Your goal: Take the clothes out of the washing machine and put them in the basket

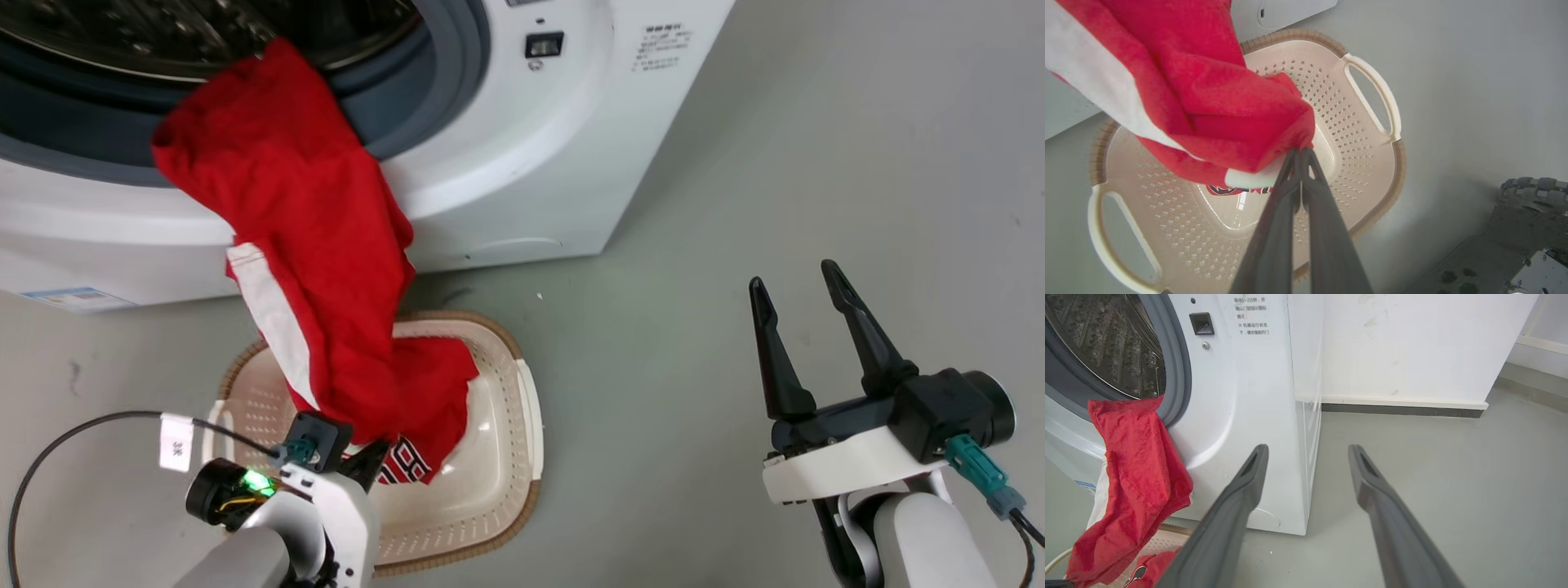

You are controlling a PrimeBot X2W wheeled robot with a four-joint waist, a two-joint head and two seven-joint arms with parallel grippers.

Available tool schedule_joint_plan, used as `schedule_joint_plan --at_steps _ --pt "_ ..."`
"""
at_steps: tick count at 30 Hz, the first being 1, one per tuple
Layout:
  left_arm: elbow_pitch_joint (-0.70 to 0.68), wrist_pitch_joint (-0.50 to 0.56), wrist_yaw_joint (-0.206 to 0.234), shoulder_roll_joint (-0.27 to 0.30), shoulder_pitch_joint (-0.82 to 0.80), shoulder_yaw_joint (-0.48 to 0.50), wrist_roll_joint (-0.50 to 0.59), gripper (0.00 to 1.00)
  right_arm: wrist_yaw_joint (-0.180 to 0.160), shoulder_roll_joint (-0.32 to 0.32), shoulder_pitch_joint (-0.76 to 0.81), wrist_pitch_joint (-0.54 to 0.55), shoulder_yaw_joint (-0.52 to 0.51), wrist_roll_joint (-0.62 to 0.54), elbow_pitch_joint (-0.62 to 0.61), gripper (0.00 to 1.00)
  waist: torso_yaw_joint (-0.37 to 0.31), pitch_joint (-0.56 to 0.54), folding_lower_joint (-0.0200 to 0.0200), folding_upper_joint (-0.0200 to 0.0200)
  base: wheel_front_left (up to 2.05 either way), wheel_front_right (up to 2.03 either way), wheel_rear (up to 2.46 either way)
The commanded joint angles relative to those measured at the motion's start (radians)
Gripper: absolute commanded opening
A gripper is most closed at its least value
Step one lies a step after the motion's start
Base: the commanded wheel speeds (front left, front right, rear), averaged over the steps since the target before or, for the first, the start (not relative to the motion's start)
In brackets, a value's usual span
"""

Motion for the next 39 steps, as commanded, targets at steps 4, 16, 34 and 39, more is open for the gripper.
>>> schedule_joint_plan --at_steps 4,16,34,39 --pt "0.153 0.000 -0.027 -0.041 -0.070 -0.019 0.007 0.00 -0.001 0.002 -0.025 -0.002 0.006 0.008 -0.012 1.00 -0.043 0.074 -0.0001 0.0000 0.00 0.00 0.00" --pt "0.571 -0.065 -0.055 -0.140 -0.244 -0.005 -0.018 0.00 -0.001 0.002 -0.066 -0.002 0.014 0.028 -0.046 1.00 -0.116 0.213 -0.0001 0.0000 0.00 0.00 0.00" --pt "0.745 -0.189 -0.081 -0.221 -0.263 -0.004 -0.070 1.00 -0.001 0.001 -0.067 -0.002 -0.005 0.021 -0.028 1.00 -0.068 0.152 -0.0001 0.0000 0.00 0.00 0.00" --pt "0.707 -0.228 -0.082 -0.218 -0.252 0.007 -0.094 1.00 -0.001 0.001 -0.047 -0.002 -0.007 0.010 -0.013 1.00 -0.040 0.097 -0.0001 0.0000 0.00 0.00 0.00"
